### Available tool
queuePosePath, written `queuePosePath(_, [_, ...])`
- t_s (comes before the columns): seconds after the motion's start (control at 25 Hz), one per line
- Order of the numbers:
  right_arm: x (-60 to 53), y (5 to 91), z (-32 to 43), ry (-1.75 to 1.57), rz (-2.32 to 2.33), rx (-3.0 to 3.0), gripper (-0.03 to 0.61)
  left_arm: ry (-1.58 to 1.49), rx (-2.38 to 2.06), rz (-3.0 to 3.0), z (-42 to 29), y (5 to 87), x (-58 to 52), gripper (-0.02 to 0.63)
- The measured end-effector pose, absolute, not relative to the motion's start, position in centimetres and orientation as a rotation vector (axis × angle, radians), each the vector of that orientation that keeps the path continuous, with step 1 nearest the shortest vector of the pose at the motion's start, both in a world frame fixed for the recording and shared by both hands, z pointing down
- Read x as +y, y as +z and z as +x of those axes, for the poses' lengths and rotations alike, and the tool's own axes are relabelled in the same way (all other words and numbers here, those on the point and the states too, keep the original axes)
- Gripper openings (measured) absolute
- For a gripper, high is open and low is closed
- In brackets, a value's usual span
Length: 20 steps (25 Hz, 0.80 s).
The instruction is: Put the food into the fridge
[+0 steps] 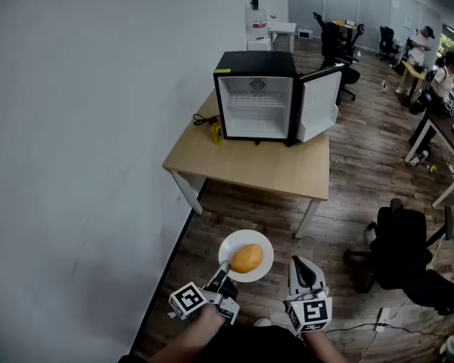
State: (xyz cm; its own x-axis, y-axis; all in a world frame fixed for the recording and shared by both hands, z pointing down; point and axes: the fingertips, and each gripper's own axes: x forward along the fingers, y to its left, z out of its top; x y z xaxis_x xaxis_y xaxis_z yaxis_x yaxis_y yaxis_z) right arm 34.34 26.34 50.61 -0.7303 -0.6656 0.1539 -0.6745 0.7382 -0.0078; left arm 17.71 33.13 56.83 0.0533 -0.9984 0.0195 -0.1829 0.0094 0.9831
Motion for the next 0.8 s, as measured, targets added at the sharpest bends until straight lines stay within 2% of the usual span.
queuePosePath(0.36, [27.6,49.6,33.1,0.077,0.980,-2.983,0.060,-1.022,-1.361,1.300,16.7,58.7,34.3,0.023])
queuePosePath(0.8, [24.0,50.6,27.4,-0.001,0.943,-2.969,0.060,-0.975,-1.313,1.342,11.9,60.0,28.8,0.023])
